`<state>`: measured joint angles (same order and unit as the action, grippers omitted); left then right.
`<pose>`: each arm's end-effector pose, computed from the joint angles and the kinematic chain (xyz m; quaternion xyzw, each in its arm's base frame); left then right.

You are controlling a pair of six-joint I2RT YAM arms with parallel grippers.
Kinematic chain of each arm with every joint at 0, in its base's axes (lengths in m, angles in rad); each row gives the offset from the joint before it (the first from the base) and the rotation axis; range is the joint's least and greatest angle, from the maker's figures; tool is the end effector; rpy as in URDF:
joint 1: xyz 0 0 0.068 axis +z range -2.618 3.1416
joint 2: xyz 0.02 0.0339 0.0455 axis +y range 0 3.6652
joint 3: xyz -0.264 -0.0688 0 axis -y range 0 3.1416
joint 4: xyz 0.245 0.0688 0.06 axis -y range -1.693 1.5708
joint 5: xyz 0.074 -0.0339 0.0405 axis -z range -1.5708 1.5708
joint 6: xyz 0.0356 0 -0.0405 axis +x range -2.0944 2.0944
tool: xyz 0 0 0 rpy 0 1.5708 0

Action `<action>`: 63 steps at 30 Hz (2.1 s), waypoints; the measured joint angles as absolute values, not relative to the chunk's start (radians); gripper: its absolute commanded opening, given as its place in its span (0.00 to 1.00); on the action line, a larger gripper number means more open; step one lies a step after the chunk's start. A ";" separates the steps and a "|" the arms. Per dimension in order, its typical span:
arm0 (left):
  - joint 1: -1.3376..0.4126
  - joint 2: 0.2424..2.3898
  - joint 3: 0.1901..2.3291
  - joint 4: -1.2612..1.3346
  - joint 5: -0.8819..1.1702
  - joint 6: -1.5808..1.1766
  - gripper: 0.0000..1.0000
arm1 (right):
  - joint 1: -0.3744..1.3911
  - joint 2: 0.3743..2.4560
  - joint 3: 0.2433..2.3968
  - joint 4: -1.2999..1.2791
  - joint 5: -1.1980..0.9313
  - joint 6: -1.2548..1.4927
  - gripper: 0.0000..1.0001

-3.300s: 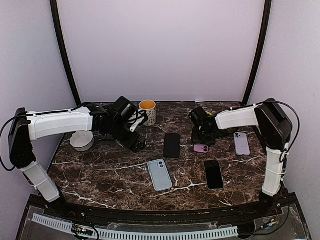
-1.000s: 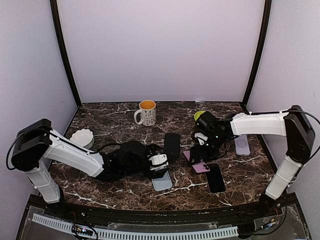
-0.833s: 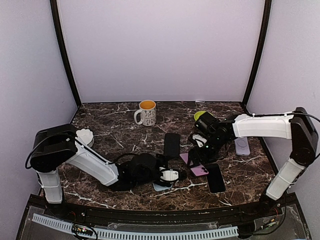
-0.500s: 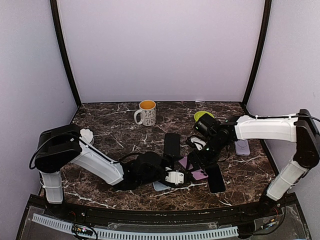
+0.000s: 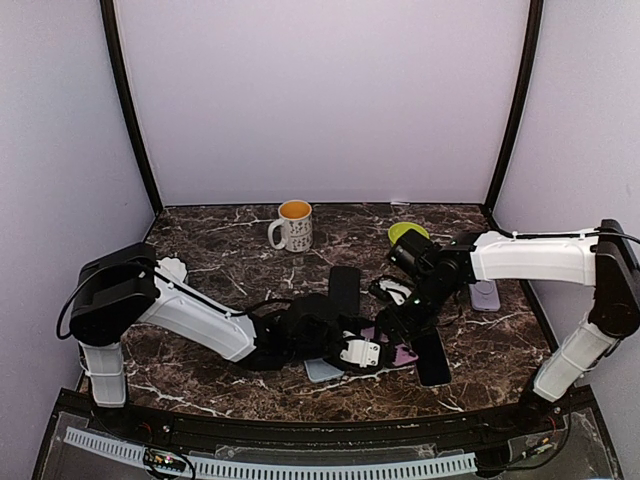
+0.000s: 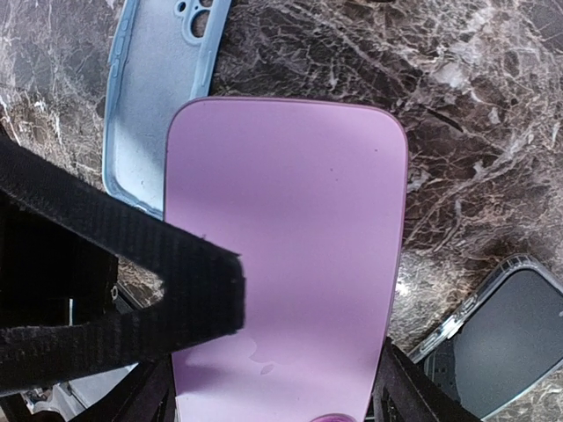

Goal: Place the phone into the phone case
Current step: Pass from the right arm to the left, then pass from the left arm to the right

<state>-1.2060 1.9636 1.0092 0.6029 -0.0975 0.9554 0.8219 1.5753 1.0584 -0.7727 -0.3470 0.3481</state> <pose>0.1511 -0.3859 0.1545 0.7093 0.4101 -0.0318 0.5724 0.1911 0.2233 0.2053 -0.2524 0.9424 0.2187 0.0207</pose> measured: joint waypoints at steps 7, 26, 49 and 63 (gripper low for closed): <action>-1.205 1.971 1.015 0.560 -0.094 0.952 0.30 | 0.828 1.570 1.061 -0.789 -0.356 0.340 0.40; -1.207 1.978 1.016 0.554 -0.130 0.945 0.00 | 0.822 1.567 1.105 -0.839 -0.344 0.347 0.71; -1.131 1.779 1.087 0.420 -0.089 0.197 0.00 | 0.751 1.149 1.308 -0.602 0.252 0.372 0.86; -1.107 1.624 1.142 0.369 -0.225 -0.228 0.00 | 0.908 1.154 1.140 -0.234 0.270 0.444 0.90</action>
